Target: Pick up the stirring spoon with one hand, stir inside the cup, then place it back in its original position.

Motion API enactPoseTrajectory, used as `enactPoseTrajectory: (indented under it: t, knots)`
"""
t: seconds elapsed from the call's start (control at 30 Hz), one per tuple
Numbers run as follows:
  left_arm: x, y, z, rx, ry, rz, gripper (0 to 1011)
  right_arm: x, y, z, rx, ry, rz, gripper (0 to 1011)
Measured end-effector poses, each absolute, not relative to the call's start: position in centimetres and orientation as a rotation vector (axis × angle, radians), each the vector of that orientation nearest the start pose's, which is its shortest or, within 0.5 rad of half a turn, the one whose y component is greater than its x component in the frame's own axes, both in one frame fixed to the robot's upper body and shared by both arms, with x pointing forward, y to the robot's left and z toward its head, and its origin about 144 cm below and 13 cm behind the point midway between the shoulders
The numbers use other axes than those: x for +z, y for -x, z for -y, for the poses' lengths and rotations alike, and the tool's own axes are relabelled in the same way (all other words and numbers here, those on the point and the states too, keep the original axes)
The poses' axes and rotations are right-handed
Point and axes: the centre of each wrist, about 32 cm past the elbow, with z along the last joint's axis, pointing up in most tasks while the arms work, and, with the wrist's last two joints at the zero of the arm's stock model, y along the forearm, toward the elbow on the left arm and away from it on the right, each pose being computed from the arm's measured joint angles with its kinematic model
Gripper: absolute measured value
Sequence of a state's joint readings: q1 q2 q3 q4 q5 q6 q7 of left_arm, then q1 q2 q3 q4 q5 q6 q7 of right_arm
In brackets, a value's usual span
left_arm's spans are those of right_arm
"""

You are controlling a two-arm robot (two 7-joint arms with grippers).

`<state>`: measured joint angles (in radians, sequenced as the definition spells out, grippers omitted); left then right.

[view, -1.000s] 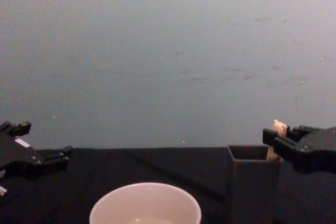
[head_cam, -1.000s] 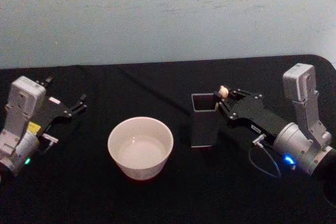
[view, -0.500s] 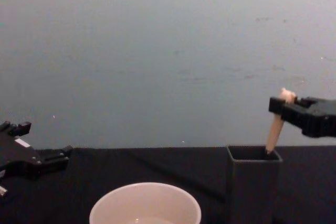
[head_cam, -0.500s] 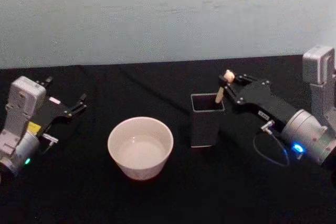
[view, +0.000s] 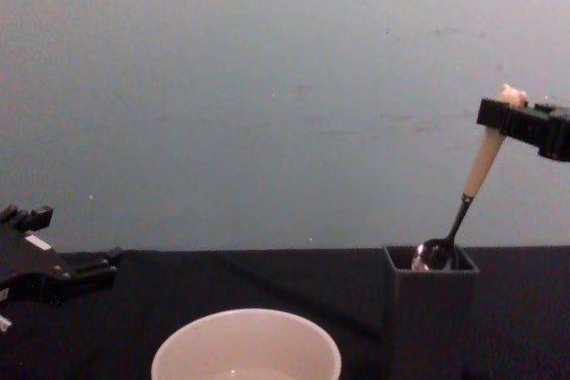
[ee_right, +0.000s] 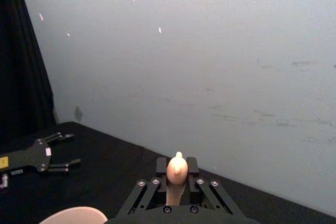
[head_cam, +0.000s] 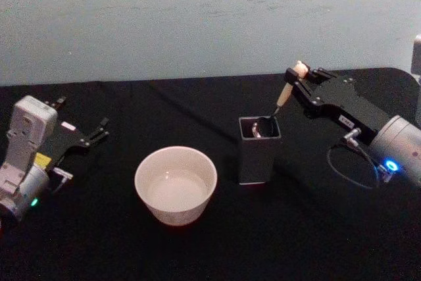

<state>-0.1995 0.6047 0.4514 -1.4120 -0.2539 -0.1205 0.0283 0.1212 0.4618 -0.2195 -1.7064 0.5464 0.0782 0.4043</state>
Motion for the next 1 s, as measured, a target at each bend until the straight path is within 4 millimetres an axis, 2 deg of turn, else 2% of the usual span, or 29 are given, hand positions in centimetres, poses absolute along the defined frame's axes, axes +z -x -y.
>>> enactPoseTrajectory:
  t: [0.47,0.73,1.0]
  knots:
    - [114.0,-48.9,-31.0,1.248,-0.304,0.285,1001,123.7,-47.4,27.8,-0.842,-0.173,0.007,214]
    - [114.0,-48.9,-31.0,1.248,-0.304,0.285,1001,123.8,-47.5,26.7,-0.779,-0.187,-0.009,214]
    - [114.0,-48.9,-31.0,1.248,-0.304,0.285,1002,123.0,-47.7,24.8,-0.704,-0.161,-0.025,214]
